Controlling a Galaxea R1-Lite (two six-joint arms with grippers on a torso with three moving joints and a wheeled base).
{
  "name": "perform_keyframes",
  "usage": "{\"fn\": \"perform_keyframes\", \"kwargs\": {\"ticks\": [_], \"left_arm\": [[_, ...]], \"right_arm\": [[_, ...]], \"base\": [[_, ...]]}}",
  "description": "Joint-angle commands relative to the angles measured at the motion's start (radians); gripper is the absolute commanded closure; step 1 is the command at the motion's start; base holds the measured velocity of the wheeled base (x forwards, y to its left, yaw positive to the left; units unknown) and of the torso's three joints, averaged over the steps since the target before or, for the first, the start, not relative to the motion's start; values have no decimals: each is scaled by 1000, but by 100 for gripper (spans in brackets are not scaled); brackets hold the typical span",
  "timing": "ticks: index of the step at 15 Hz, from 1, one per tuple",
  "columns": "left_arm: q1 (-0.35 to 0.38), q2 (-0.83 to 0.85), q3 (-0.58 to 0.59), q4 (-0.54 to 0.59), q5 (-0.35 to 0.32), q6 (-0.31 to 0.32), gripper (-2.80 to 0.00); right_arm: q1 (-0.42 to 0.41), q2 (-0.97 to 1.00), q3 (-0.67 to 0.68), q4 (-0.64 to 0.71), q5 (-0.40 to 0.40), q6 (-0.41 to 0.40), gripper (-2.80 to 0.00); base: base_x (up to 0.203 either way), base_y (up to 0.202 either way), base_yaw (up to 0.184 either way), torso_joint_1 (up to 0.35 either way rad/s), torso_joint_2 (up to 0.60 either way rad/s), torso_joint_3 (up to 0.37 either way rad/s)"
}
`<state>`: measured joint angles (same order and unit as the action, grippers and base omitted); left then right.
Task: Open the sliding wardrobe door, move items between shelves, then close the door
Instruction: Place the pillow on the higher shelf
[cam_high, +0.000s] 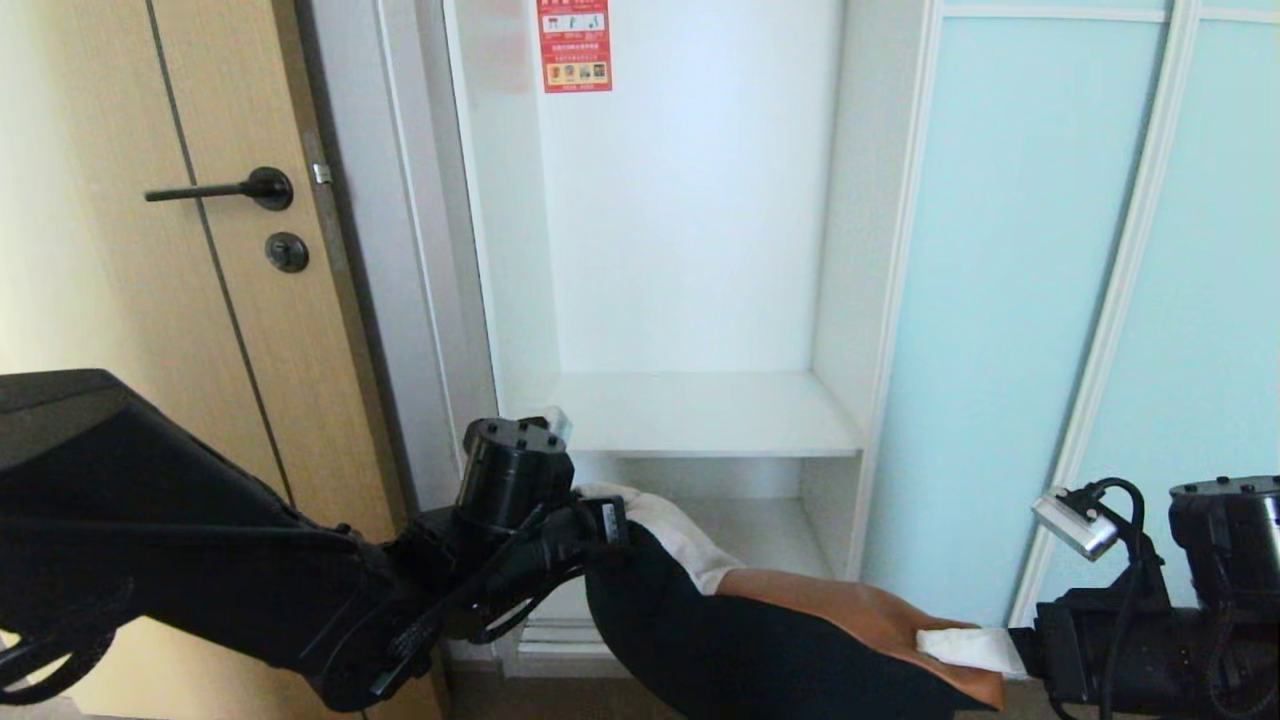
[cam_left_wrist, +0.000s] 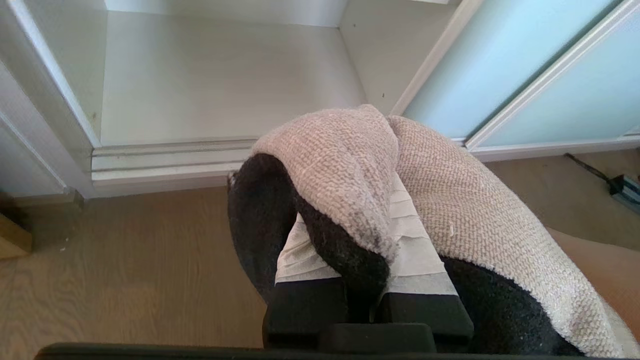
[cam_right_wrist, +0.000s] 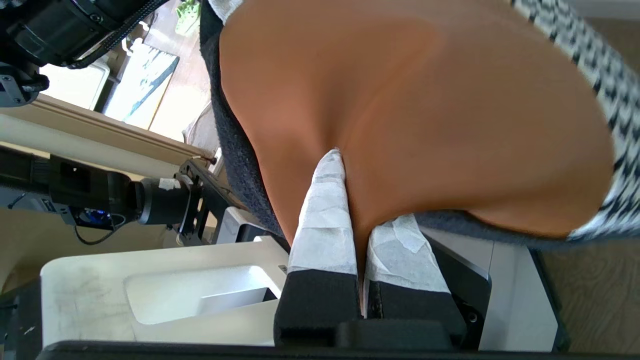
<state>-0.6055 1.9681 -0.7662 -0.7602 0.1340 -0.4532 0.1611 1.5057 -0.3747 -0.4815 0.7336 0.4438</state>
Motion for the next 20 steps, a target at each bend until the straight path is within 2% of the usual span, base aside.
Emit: {"fn": "perform_keyframes", "kwargs": {"ticks": [1,13,20], "left_arm": [[0,3,-1,-5,1,-2,0],[-11,5,1,-5,1,-1,0],[-14,12,-1,-4,1,-2,0]], "right_arm": [[0,7,0,-3,4,1,0],[0,2,0,-3,6,3,0],[0,-2,0,-3,6,3,0]], "base": [[174,0,-2,5,7,11],[193,0,1,4,2,1],[0,0,0,0,0,0]]}}
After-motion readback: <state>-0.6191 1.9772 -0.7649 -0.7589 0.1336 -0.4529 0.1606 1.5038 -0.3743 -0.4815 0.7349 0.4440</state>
